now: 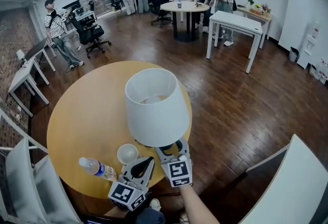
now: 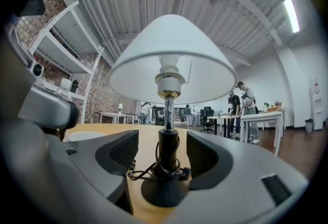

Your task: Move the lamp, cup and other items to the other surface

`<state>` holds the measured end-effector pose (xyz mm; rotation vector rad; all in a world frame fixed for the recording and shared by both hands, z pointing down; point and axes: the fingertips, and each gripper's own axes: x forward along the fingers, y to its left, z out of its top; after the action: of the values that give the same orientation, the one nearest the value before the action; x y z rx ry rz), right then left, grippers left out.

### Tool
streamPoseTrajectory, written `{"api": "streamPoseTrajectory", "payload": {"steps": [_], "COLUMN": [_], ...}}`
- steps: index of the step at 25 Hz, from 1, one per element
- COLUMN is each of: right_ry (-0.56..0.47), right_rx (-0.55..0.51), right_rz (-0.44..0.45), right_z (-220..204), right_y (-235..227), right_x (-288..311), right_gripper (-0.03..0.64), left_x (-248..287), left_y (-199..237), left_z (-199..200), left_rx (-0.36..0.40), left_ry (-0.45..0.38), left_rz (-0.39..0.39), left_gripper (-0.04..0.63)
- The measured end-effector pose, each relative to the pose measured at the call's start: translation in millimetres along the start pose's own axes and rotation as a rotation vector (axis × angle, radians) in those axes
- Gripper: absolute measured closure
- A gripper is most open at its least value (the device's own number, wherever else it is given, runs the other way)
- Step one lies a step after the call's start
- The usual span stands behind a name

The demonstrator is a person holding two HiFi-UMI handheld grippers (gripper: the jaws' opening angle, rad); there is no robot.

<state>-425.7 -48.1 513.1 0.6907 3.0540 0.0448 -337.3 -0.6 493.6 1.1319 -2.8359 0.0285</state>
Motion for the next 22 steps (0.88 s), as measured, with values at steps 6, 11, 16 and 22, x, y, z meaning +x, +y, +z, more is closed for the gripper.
{"api": "streamPoseTrajectory", "payload": {"steps": [6,11,16,22], "right_ry": [0.039,0.010,-0.052,-0.083], "right_rx": [0.017,0.003,0.019,0.026], "right_rz": [-0.030,-0.066,-0.124,-0.243], "right_z": [24.7,65.5,102.6,131.2], "right_y": [8.8,18.2,23.0,28.4], "right_x": [-68.5,-127.3,-182.3,-223.3], "right_gripper": [0.350,0.521,0.614,0.614], "left_x": [-7.0,-13.6,-13.6,-14.7], "left_y": [-27.1,-63.1,-105.3,-140.5], "left_z": [31.4,54.2,65.1,85.6], "left_rx": [0.017,0.037,0.069,0.062], "left_ry": [-0.013,-0.046,-0.087,-0.124], "left_rz": [-0.012,-0.071,-0.185,-0.336], "left_gripper": [0.584,0.584,0.584,0.584]}}
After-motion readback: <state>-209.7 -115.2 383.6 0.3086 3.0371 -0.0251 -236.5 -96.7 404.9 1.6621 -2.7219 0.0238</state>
